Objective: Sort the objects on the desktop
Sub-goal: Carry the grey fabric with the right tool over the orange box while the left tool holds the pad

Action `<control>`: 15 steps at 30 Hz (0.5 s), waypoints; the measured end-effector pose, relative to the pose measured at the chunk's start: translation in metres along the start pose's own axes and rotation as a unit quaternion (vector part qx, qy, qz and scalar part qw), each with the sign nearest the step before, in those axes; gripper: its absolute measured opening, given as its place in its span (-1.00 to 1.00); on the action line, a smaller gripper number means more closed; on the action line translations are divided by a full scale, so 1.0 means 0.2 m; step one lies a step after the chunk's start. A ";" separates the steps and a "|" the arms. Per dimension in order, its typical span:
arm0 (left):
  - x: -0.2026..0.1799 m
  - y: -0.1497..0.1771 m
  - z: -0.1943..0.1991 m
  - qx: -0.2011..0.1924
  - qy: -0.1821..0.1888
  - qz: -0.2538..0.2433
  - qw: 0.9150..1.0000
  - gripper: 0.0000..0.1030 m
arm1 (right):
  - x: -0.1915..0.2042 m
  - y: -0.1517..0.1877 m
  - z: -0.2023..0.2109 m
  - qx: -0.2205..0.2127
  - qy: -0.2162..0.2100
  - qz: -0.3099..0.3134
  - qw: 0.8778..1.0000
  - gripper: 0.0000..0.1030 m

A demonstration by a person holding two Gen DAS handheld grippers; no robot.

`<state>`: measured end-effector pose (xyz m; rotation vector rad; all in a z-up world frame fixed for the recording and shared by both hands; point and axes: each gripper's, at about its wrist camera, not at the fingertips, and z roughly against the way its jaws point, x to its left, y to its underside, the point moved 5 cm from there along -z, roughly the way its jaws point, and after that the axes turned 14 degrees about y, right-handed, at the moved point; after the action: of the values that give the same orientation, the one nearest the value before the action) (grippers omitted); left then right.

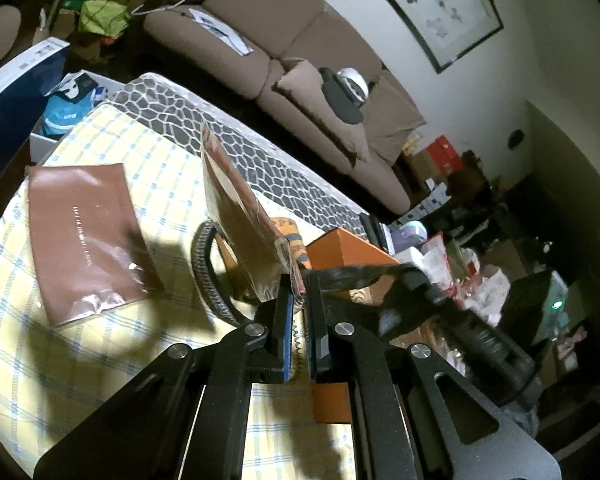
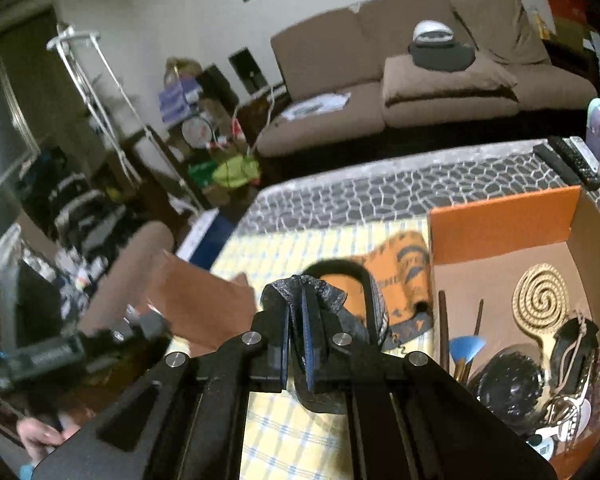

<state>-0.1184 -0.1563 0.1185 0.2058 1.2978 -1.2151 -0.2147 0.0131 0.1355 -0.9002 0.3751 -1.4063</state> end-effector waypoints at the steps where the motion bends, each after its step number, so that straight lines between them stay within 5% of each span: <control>1: -0.01 0.00 -0.01 0.001 0.001 -0.001 1.000 -0.90 | -0.01 -0.02 0.04 -0.009 -0.009 -0.008 1.000 -0.91; 8: -0.11 0.03 -0.03 0.002 0.025 -0.012 1.000 -0.90 | -0.06 -0.18 0.30 -0.067 -0.047 -0.038 0.996 -0.91; 15: -0.28 0.08 -0.08 0.011 0.051 -0.037 0.998 -0.90 | -0.19 -0.27 0.48 -0.101 -0.035 -0.059 0.993 -0.91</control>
<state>-0.1039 -0.1067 0.1507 0.2396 1.3909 -1.2952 -0.1898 0.0841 0.2250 -1.1501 0.4212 -1.4581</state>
